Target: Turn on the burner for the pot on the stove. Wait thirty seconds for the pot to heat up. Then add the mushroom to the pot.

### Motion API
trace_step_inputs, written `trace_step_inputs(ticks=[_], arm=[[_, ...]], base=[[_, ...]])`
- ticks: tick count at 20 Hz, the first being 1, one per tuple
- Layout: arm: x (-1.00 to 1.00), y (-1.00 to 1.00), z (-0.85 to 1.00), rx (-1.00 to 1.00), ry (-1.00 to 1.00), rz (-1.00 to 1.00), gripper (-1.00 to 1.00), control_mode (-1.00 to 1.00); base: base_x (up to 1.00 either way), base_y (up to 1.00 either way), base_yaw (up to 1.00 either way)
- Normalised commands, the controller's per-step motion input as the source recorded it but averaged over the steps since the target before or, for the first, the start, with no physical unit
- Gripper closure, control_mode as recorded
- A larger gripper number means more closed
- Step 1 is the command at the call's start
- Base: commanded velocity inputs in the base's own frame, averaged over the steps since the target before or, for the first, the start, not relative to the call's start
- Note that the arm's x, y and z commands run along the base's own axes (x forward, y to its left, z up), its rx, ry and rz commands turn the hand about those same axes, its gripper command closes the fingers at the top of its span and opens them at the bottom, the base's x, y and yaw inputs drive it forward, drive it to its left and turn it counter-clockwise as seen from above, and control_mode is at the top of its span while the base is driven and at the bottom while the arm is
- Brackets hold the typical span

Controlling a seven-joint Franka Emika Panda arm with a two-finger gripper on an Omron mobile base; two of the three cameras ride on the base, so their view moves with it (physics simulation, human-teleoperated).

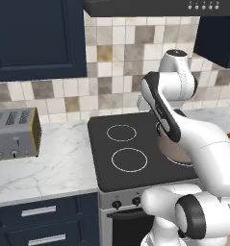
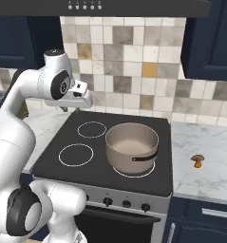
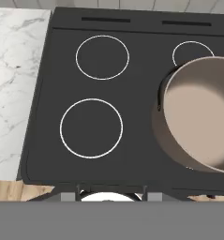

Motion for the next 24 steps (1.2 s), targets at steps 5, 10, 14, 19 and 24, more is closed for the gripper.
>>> trace_step_inputs(ticks=[5,10,14,19,24], arm=[[0.0,0.0,0.0,0.0,0.0,0.0,-1.0,1.0],[0.0,0.0,0.0,0.0,0.0,0.0,-1.0,1.0],[0.0,0.0,0.0,0.0,0.0,0.0,-1.0,1.0],[0.0,0.0,0.0,0.0,0.0,0.0,-1.0,1.0],[0.0,0.0,0.0,0.0,0.0,0.0,-1.0,1.0]], base=[[-0.45,-0.14,0.0],[-0.6,-0.74,-0.04],[0.02,-0.97,0.0],[0.24,-0.71,0.0],[0.44,-0.59,0.0]])
